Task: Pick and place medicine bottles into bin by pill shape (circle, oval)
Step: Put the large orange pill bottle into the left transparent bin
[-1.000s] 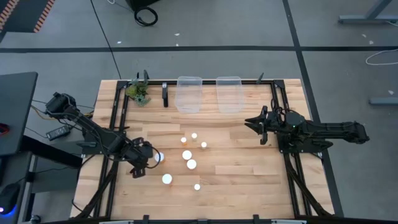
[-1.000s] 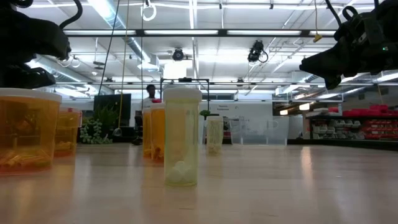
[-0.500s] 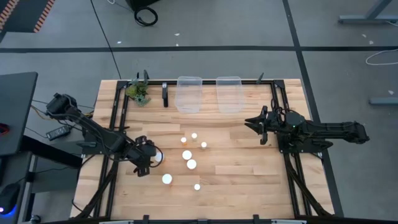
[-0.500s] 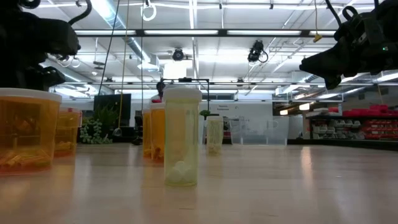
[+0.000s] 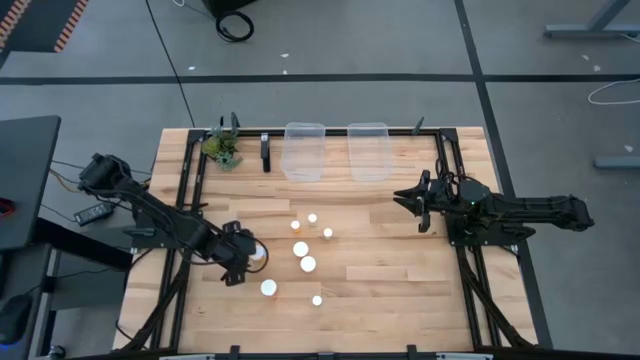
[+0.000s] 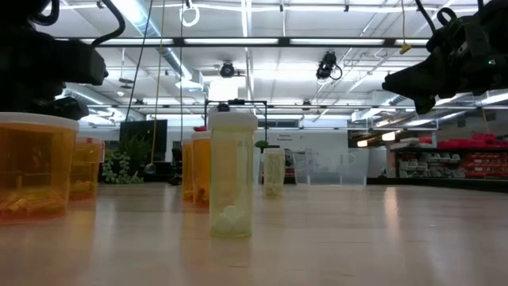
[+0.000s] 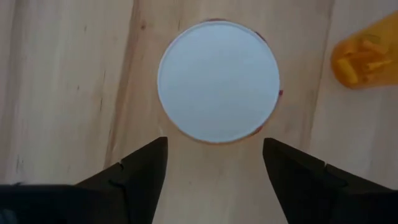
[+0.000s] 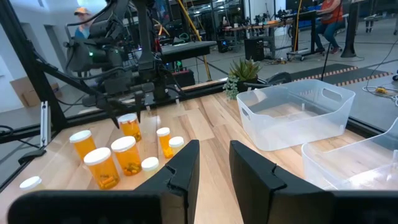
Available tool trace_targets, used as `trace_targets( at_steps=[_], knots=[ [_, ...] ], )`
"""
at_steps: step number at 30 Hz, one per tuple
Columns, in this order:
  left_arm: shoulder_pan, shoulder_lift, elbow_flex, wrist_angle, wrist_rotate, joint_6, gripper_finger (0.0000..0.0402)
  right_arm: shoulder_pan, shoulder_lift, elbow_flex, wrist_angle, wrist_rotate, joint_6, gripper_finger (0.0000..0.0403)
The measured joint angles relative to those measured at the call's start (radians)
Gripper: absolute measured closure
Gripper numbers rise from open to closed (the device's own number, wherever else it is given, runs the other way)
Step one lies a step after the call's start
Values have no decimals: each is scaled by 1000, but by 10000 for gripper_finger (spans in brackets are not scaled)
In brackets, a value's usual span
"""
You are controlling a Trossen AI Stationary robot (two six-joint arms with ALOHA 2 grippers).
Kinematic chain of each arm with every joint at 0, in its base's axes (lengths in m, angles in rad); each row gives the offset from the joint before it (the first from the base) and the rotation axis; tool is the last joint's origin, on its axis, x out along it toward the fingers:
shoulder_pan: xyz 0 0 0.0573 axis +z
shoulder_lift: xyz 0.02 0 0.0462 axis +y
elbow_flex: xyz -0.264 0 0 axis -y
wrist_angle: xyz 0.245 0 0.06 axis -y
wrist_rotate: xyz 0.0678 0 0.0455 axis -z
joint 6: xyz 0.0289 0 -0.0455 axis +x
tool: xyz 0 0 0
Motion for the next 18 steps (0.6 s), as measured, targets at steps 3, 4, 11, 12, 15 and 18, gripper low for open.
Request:
trace_targets(
  at_steps=[3,4,11,12,15,18],
  knots=[
    [0,9,0,16,-8,2,127,0,0,0,0,0,0,308],
    [0,11,0,18,-12,2,127,0,0,0,0,0,0,308],
    [0,12,0,23,-69,-17,127,0,0,0,0,0,0,308],
    [0,12,0,23,-74,-20,127,0,0,0,0,0,0,308],
    [0,12,0,27,-87,-22,127,0,0,0,0,0,0,308],
    [0,12,0,41,-92,-22,127,0,0,0,0,0,0,308]
  ],
)
